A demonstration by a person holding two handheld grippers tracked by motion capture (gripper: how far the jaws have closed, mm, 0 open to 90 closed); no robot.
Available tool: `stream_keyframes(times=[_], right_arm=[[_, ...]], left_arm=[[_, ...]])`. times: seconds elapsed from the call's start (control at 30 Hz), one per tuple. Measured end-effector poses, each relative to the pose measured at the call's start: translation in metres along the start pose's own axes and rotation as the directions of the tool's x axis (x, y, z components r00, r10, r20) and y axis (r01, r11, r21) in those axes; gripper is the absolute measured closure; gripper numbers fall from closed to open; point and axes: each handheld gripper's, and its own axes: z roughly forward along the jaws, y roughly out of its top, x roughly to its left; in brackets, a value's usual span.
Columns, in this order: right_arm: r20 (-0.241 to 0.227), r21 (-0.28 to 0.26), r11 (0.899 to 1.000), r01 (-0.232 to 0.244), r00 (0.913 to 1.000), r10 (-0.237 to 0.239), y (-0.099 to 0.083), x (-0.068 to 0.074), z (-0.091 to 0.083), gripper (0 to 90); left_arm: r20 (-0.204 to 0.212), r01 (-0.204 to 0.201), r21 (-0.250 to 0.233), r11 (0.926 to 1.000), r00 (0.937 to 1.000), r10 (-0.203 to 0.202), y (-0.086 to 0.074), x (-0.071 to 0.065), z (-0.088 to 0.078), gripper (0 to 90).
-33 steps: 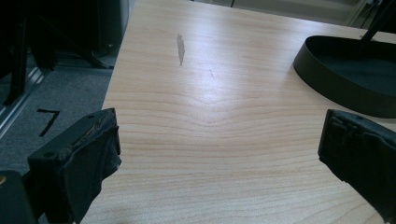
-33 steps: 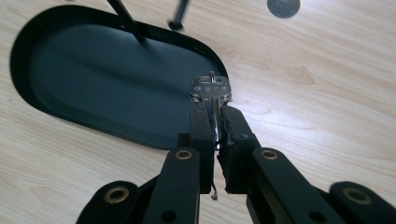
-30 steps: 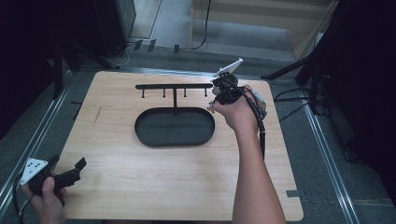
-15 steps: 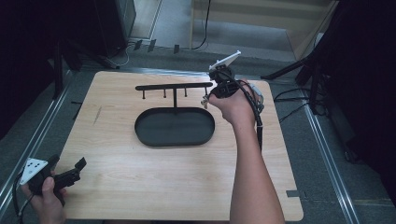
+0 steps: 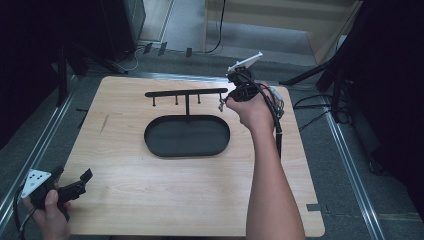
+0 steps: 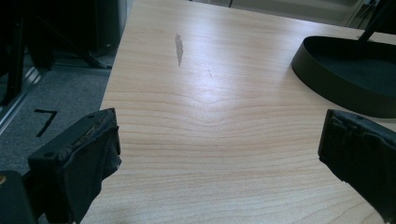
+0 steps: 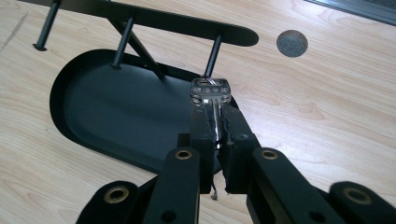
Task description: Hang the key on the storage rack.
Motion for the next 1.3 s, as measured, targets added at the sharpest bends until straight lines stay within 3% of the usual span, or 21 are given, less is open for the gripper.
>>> stream_keyframes(times=[0.33, 0.5, 0.67, 1.3], right_arm=[[0.016, -0.027, 1.000, -0.016, 0.9997, 0.016, 0.001, -0.007, 0.006, 84.9], [0.012, -0.030, 0.998, -0.048, 0.9988, 0.048, -0.004, -0.012, 0.011, 83.1], [0.050, -0.022, 0.995, -0.093, 0.9944, 0.094, -0.017, -0.026, 0.019, 81.9], [0.070, 0.051, 0.990, -0.134, 0.9890, 0.130, -0.065, -0.057, 0.050, 83.0]], left_arm=[[0.002, -0.001, 0.001, 1.0000, 1.0000, 0.001, 0.000, 0.000, 0.000, 0.0], [0.003, -0.001, 0.001, 1.0000, 1.0000, 0.001, 0.000, 0.000, 0.000, 0.0], [0.005, 0.004, -0.002, 1.0000, 1.0000, -0.004, 0.000, 0.000, 0.000, 0.0], [0.010, 0.006, 0.001, 1.0000, 0.9999, -0.006, 0.000, 0.001, 0.000, 0.0]])
